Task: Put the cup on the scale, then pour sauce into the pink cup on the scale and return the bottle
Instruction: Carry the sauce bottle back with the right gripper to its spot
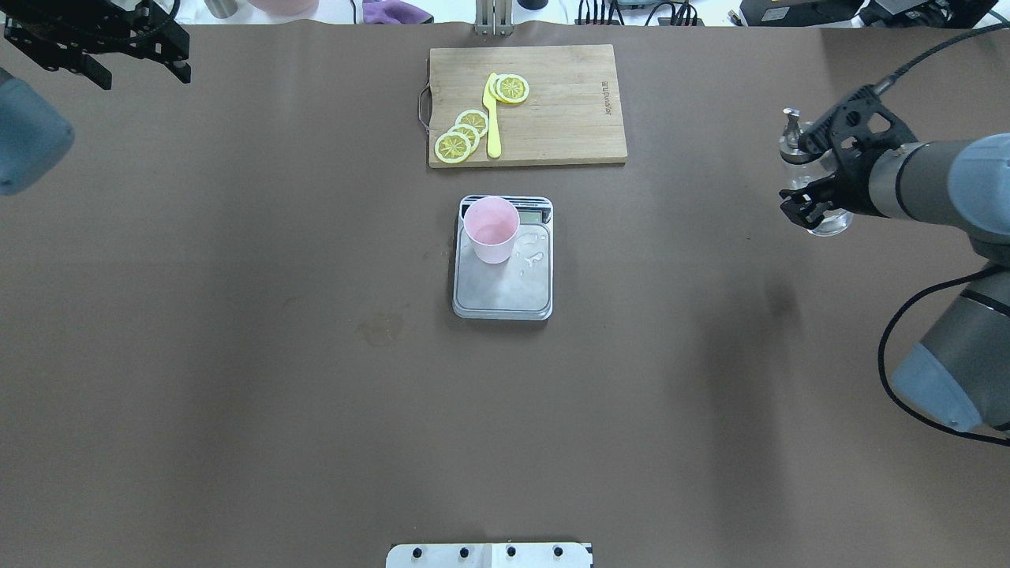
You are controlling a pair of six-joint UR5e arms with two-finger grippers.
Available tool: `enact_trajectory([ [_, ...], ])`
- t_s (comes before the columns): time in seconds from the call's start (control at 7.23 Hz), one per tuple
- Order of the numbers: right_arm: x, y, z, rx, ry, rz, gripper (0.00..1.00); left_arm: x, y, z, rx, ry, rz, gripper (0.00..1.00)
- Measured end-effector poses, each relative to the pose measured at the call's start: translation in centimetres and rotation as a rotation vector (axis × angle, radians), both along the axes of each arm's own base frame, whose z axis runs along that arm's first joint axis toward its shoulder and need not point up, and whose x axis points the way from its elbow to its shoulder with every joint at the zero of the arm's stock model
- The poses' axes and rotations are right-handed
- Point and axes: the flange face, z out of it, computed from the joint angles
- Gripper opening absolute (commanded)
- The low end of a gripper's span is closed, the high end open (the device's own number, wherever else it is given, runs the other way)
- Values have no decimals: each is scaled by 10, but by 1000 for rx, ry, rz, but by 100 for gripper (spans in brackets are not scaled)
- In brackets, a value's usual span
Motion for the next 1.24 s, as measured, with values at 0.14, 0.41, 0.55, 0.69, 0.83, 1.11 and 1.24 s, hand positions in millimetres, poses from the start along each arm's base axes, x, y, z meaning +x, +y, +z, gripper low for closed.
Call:
enact_trajectory([
  [0.14, 12, 1, 39, 4, -112, 39, 0, 0, 0, 0, 0, 0, 0, 96],
  [0.41, 44, 4, 111, -20, -318, 59, 0, 0, 0, -1, 2, 0, 0, 96],
  [0.55, 63, 4, 127, -37, -361, 46, 0, 0, 0, 0, 1, -1, 0, 96],
  [0.69, 75, 5, 137, -56, -380, 34, 0, 0, 0, 0, 1, -1, -1, 96],
  [0.83, 83, 8, 148, -77, -382, 26, 0, 0, 0, 0, 1, -1, -1, 96],
  [1.11, 90, 19, 183, -72, -379, 8, 0, 0, 0, -2, 3, 0, -1, 96],
  [1.24, 92, 22, 200, -44, -388, -1, 0, 0, 0, -2, 4, 1, -1, 96],
])
